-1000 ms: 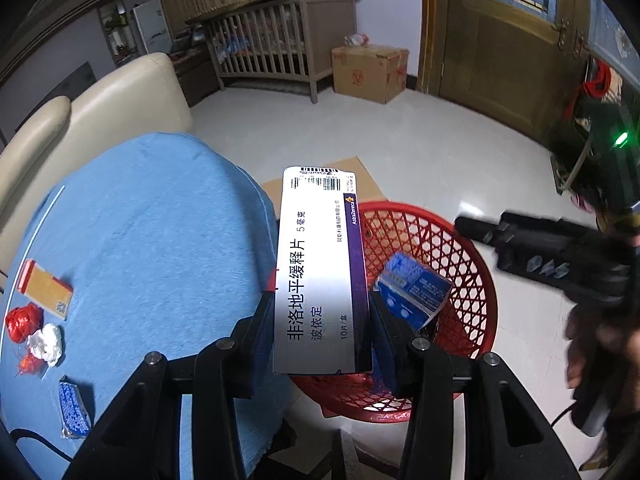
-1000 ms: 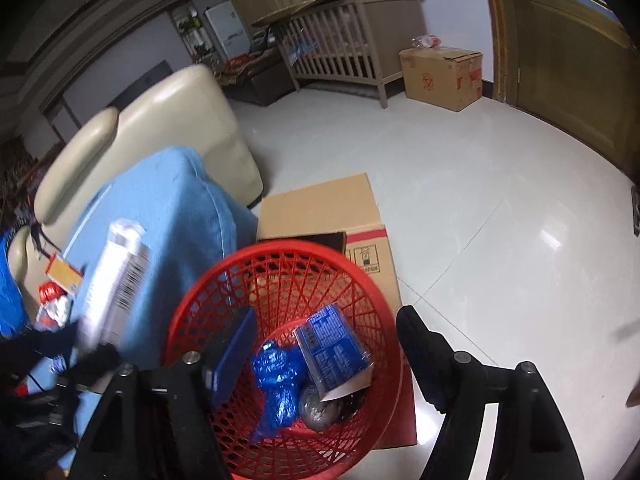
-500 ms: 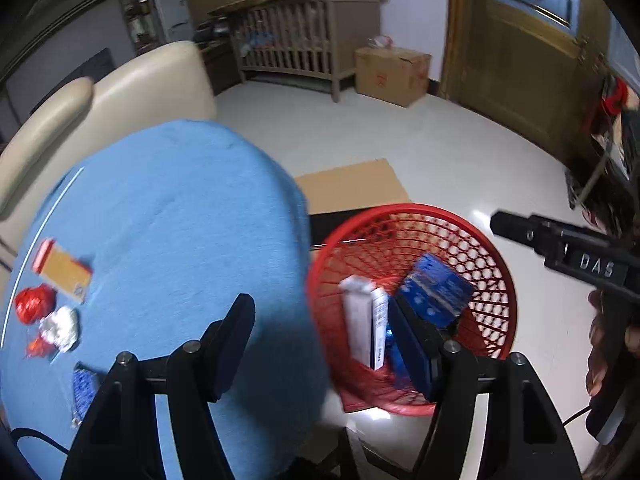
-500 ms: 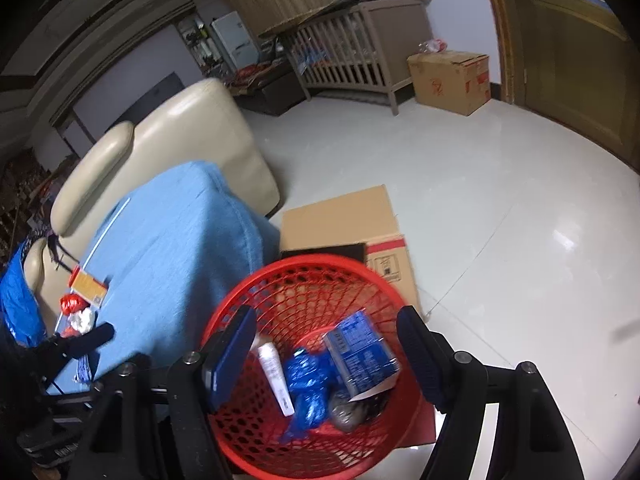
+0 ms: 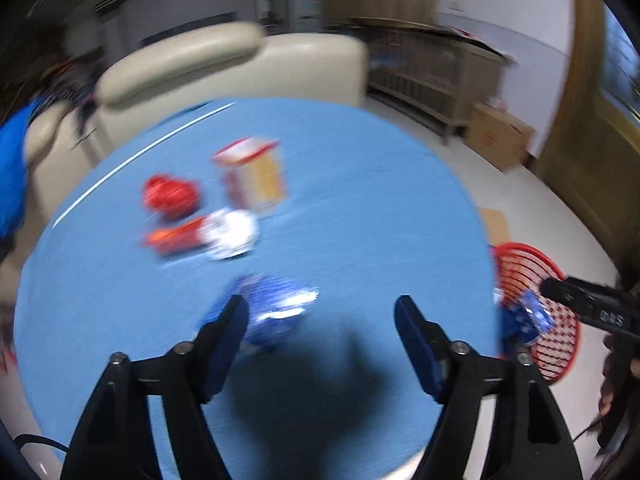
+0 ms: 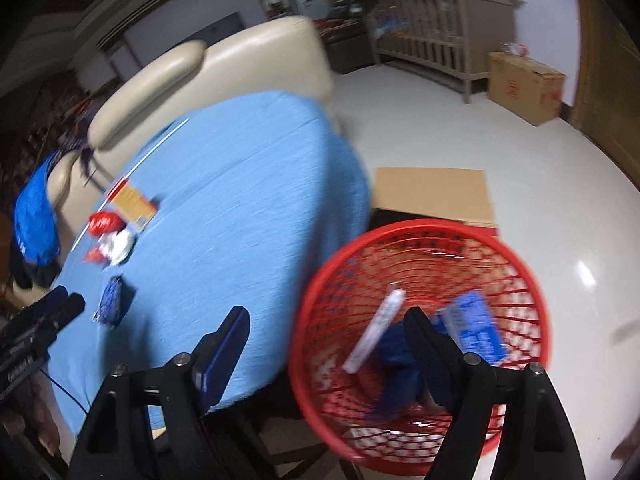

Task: Collect trash
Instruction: 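Move both tools back from the wastebasket toward the table, then grasp the blue printed packet with the left tool while the right tool grasps the white tissue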

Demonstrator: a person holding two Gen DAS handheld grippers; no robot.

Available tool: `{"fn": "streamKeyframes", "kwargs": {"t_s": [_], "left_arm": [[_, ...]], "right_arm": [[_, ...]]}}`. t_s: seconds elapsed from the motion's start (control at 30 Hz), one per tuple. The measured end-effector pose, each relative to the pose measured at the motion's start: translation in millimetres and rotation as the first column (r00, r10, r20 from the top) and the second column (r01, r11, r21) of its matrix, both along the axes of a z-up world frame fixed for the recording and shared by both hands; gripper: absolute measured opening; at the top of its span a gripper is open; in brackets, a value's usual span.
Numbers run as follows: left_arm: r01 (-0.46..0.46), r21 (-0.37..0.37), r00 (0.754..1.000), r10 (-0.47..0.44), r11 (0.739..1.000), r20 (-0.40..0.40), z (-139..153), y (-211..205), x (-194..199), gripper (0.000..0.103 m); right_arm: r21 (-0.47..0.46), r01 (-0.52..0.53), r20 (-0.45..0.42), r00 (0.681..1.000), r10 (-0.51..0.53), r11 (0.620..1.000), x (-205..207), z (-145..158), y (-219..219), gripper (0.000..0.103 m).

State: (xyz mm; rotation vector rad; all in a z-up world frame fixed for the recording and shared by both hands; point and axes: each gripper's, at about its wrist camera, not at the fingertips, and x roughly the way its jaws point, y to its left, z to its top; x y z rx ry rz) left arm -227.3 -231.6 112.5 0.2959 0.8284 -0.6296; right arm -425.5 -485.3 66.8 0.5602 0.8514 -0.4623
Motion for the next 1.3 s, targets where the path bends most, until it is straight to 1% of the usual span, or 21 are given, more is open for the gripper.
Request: {"fn": "streamKeyframes", "kwargs": {"t_s": [0.07, 0.1, 0.17, 0.2, 0.23, 0.3, 0.37, 0.43, 0.5, 0.53, 0.57, 0.6, 0.63, 0.67, 0.7, 0.73, 0.83, 1.0, 1.13, 1.2, 1.3], "left_arm": [[-0.019, -0.008, 0.999, 0.019, 1.0, -0.026, -5, 18, 14, 0.078], [-0.013, -0.006, 0.999, 0.013, 1.0, -0.039, -9, 26, 21, 0.079], [0.05, -0.001, 0.997, -0.05, 0.999, -0.062, -18, 37, 31, 0.079], [0.083, 0.002, 0.995, -0.083, 0.997, -0.062, -22, 38, 34, 0.079], [0.116, 0.022, 0.992, -0.115, 0.993, -0.057, -26, 38, 39, 0.079], [0.187, 0.059, 0.981, -0.183, 0.981, -0.067, -34, 33, 45, 0.079], [0.238, 0.076, 0.969, -0.232, 0.968, -0.09, -39, 22, 50, 0.079], [0.304, 0.097, 0.95, -0.293, 0.948, -0.111, -45, 9, 51, 0.079], [0.314, 0.141, 0.947, -0.301, 0.939, -0.109, -54, -1, 56, 0.081], [0.314, 0.168, 0.947, -0.295, 0.935, -0.126, -63, -6, 61, 0.083], [0.298, 0.195, 0.952, -0.275, 0.935, -0.133, -70, -9, 67, 0.088], [0.281, 0.179, 0.957, -0.26, 0.943, -0.128, -71, -9, 71, 0.09], [0.261, 0.15, 0.959, -0.238, 0.954, -0.155, -72, -6, 78, 0.09], [0.243, 0.119, 0.96, -0.221, 0.963, -0.171, -71, -2, 82, 0.083], [0.222, 0.095, 0.964, -0.204, 0.97, -0.169, -69, 3, 85, 0.079], [0.217, 0.092, 0.966, -0.199, 0.972, -0.166, -68, 6, 85, 0.077], [0.202, 0.087, 0.969, -0.186, 0.976, -0.159, -67, 15, 83, 0.075], [0.098, 0.041, 0.984, -0.09, 0.994, -0.155, -57, 49, 81, 0.075], [0.001, 0.043, 0.991, 0.005, 0.999, -0.134, -52, 87, 77, 0.075], [-0.051, 0.045, 0.99, 0.056, 0.998, -0.129, -50, 105, 75, 0.075], [-0.145, 0.035, 0.982, 0.148, 0.989, -0.12, -46, 129, 74, 0.075]], "right_arm": [[0.002, -0.04, -0.005, 0.999, 0.04, 0.999, 13, 0, 13, 0.082], [0.002, -0.05, -0.007, 0.999, 0.05, 0.999, 17, -1, 17, 0.082], [-0.001, -0.074, -0.01, 0.997, 0.074, 0.997, 26, -1, 25, 0.082], [-0.002, -0.086, -0.011, 0.996, 0.085, 0.996, 31, -1, 30, 0.082], [-0.003, -0.094, -0.013, 0.995, 0.094, 0.996, 34, -2, 33, 0.082], [-0.005, -0.11, -0.019, 0.994, 0.11, 0.994, 39, -2, 39, 0.082], [-0.004, -0.12, -0.025, 0.992, 0.12, 0.993, 43, -2, 43, 0.082], [0.0, -0.126, -0.032, 0.991, 0.126, 0.992, 47, -4, 45, 0.082], [0.003, -0.128, -0.038, 0.991, 0.128, 0.992, 49, -6, 47, 0.082], [0.004, -0.129, -0.039, 0.991, 0.129, 0.992, 50, -6, 47, 0.082], [0.004, -0.13, -0.04, 0.991, 0.13, 0.992, 51, -6, 47, 0.082], [0.004, -0.131, -0.04, 0.991, 0.131, 0.991, 52, -6, 48, 0.082], [0.003, -0.132, -0.04, 0.99, 0.132, 0.991, 52, -6, 48, 0.082], [0.002, -0.132, -0.039, 0.991, 0.132, 0.991, 52, -5, 47, 0.082], [0.003, -0.131, -0.036, 0.991, 0.131, 0.991, 53, -5, 47, 0.082], [0.005, -0.131, -0.034, 0.991, 0.131, 0.991, 53, -5, 47, 0.082], [0.008, -0.138, -0.04, 0.99, 0.139, 0.99, 60, -7, 50, 0.082], [0.003, -0.187, -0.032, 0.982, 0.187, 0.982, 76, -3, 66, 0.082], [-0.009, -0.248, -0.034, 0.968, 0.247, 0.969, 98, 1, 84, 0.082], [-0.013, -0.279, -0.026, 0.96, 0.279, 0.96, 110, 2, 95, 0.082], [-0.009, -0.34, 0.001, 0.94, 0.34, 0.94, 139, 6, 115, 0.082]]}}
